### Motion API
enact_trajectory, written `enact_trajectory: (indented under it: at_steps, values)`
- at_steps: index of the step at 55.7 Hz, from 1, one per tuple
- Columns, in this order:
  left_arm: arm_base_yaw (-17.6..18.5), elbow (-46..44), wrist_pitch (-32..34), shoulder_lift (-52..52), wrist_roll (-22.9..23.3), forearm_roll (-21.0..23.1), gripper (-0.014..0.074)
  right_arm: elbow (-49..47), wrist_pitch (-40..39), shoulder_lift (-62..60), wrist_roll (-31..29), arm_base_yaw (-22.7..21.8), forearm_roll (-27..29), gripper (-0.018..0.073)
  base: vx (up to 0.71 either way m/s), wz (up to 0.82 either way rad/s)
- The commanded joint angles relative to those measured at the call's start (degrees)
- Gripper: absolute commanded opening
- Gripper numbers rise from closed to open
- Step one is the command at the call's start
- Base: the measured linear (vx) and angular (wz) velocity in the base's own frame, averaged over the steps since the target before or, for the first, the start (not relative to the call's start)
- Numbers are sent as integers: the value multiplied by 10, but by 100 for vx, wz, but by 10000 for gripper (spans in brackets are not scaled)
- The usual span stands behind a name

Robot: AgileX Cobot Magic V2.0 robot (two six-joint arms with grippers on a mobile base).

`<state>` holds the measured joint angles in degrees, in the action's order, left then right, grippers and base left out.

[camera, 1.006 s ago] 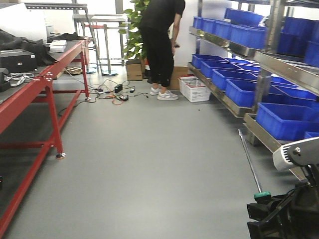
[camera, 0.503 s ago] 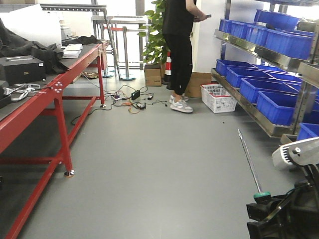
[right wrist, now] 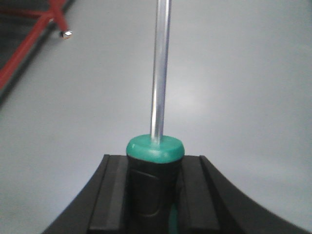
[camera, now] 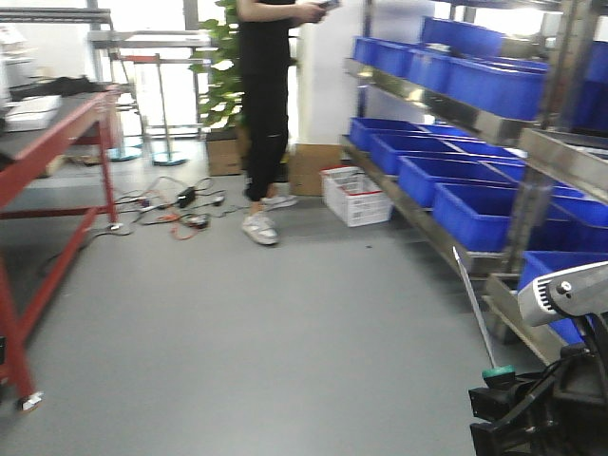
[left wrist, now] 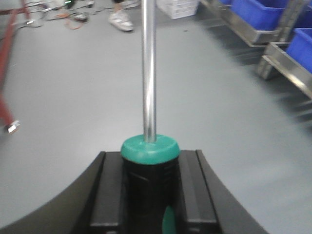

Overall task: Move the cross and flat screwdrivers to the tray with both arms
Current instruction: 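Drive along the blue bin shelves to the grey metal tray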

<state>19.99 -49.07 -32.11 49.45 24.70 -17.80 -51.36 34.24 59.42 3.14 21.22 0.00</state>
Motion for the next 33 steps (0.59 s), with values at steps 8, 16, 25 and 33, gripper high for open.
enact_trajectory:
  at_steps: [8,16,25,33]
  values:
    - [0,-18,49,-1,5,-9,3,-18,-45,-10,-3,-2,-7,-8,47,-65]
    - [0,-18,48,-1,5,-9,3,-18,-45,-10,-3,-2,-7,-8,44,-82]
    - [0,-18,48,-1,5,-9,3,-18,-45,-10,-3,-2,-7,-8,42,-97]
    - [0,-18,48,-1,5,-9,3,-18,-45,-10,-3,-2,-7,-8,38,-99]
